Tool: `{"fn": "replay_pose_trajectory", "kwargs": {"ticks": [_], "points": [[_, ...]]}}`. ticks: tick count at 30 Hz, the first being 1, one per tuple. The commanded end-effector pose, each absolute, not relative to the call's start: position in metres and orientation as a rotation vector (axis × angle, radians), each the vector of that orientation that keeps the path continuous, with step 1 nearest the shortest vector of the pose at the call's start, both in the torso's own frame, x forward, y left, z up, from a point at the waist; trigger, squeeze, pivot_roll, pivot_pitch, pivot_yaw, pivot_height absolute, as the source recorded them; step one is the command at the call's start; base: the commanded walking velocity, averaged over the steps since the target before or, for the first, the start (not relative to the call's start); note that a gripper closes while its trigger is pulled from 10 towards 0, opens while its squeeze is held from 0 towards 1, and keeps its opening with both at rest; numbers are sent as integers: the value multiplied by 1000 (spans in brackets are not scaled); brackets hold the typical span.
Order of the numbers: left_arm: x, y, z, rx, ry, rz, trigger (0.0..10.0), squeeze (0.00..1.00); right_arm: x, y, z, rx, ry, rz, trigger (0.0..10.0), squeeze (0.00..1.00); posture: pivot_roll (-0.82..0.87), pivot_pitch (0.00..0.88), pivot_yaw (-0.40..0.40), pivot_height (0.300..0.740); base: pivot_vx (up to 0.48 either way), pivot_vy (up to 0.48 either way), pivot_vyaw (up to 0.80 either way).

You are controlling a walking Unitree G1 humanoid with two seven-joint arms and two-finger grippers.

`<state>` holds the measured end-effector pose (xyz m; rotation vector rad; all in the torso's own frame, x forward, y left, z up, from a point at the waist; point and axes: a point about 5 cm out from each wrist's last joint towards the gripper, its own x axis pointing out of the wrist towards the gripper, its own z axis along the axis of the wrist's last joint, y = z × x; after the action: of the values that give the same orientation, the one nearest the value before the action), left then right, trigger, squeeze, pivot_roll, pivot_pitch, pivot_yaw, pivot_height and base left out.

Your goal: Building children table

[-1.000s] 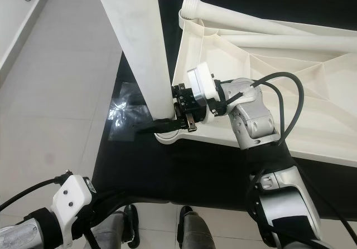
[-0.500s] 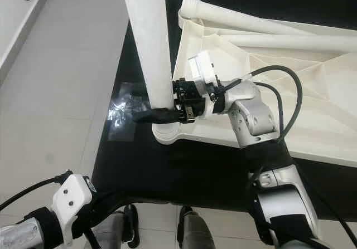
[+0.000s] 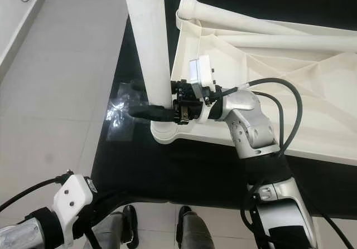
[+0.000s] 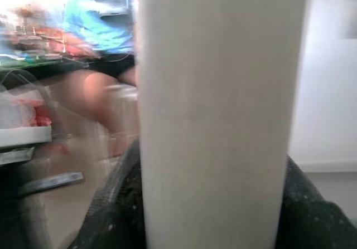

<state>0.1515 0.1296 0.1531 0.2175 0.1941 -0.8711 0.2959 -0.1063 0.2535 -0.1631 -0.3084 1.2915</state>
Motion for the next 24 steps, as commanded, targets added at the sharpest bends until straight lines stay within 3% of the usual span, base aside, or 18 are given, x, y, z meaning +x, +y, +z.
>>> {"fn": "replay_pose_trajectory", "kwargs": {"ticks": [1,2,3,5,17,24], "points": [[149,129,148,217,223,-879,10000,0,305,-111,201,-200,-10,1121,10000,0,136,358,-29,740,0,0,0],[149,130,147,215,222,-873,10000,0,287,-99,182,-140,48,842,10000,0,125,358,-16,740,0,0,0],[149,130,147,215,222,-873,10000,0,287,-99,182,-140,48,842,10000,0,125,358,-16,740,0,0,0],[154,131,146,212,221,-874,10000,0,257,-100,168,-51,63,379,10000,0,100,338,8,740,0,0,0],[168,130,142,248,187,-866,10000,0,268,-101,173,-82,-18,251,10000,0,95,274,-7,740,0,0,0],[177,136,145,269,160,-841,10000,0,263,-102,178,-31,-76,354,10000,0,89,261,-1,740,0,0,0]]}}
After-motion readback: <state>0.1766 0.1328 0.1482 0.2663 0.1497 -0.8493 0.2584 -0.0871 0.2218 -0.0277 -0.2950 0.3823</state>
